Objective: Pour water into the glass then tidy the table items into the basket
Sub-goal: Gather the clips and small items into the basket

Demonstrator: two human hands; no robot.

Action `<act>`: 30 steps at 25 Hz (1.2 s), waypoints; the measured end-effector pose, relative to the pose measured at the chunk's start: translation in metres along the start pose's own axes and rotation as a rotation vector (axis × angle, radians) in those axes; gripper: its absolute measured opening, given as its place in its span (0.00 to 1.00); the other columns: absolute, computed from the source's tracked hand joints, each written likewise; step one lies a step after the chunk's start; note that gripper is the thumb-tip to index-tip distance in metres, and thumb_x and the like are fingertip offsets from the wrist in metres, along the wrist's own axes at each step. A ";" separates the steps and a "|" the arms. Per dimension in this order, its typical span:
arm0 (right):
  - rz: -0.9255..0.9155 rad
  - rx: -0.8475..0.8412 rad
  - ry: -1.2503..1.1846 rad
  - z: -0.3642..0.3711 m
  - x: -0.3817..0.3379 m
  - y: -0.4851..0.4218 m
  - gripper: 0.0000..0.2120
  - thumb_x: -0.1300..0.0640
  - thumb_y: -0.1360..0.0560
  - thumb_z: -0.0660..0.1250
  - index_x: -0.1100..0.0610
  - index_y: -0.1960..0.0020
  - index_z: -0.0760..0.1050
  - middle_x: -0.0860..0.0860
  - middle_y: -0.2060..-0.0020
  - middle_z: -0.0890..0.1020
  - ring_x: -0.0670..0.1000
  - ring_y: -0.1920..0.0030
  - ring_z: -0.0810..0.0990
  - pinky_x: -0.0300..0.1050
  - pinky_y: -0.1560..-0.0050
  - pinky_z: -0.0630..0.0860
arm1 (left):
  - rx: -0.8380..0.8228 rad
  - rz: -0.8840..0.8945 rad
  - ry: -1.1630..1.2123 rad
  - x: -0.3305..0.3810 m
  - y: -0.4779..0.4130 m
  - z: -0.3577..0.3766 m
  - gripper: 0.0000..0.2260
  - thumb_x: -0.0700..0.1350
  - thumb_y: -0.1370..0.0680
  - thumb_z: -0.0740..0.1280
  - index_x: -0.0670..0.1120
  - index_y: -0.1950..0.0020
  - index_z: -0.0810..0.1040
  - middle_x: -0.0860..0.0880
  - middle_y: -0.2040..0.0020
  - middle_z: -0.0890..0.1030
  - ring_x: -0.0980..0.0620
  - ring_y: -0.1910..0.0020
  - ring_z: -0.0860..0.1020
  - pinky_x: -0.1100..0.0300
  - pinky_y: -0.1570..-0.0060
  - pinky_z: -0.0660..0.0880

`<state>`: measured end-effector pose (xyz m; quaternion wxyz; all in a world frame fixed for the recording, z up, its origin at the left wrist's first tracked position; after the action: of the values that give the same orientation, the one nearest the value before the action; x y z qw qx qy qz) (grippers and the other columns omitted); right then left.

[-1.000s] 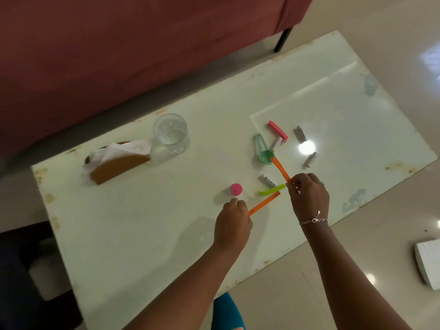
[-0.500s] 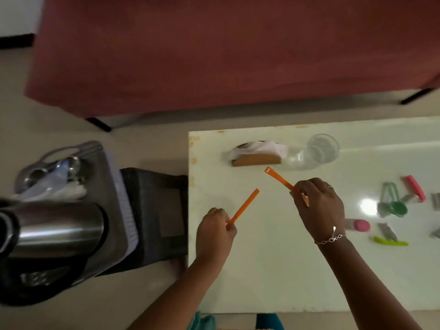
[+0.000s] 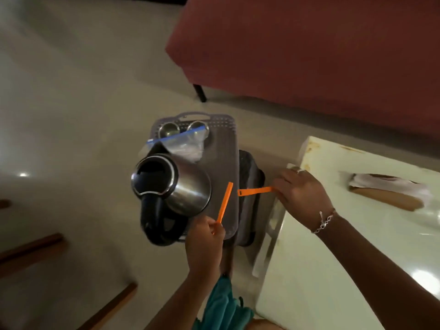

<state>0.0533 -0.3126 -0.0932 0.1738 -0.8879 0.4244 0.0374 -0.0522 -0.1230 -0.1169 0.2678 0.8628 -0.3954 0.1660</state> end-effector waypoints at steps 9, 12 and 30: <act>-0.856 -0.408 0.285 0.096 -0.093 -0.081 0.08 0.60 0.44 0.74 0.53 0.73 0.74 0.48 0.72 0.78 0.51 0.71 0.77 0.39 0.68 0.75 | -0.061 -0.193 -0.199 -0.035 -0.019 0.013 0.09 0.43 0.29 0.68 0.38 0.53 0.78 0.40 0.55 0.80 0.42 0.53 0.80 0.54 0.58 0.76; -0.899 -0.562 0.277 0.116 -0.102 -0.079 0.08 0.58 0.48 0.76 0.53 0.74 0.77 0.49 0.72 0.79 0.51 0.72 0.78 0.37 0.71 0.76 | -0.187 -0.098 -0.294 -0.029 -0.028 0.033 0.14 0.46 0.48 0.80 0.44 0.74 0.76 0.47 0.76 0.77 0.49 0.76 0.78 0.67 0.78 0.70; -0.537 -0.996 0.258 0.158 -0.094 -0.061 0.13 0.63 0.23 0.55 0.63 0.44 0.76 0.59 0.45 0.77 0.62 0.45 0.77 0.52 0.50 0.75 | -0.247 -0.132 -0.276 -0.043 -0.062 0.079 0.17 0.54 0.22 0.59 0.43 0.47 0.78 0.42 0.48 0.82 0.43 0.47 0.80 0.52 0.49 0.77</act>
<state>0.0532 -0.1542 -0.2049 -0.3147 -0.9365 0.1335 0.0785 -0.0253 -0.1105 -0.2221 0.3252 0.8619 -0.3886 -0.0218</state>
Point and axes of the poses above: each hand's wrist, its own y-axis away from the middle knuckle, its own z-axis out of the palm, x = y × z, the point moved 6 cm from there along -y, towards the middle knuckle
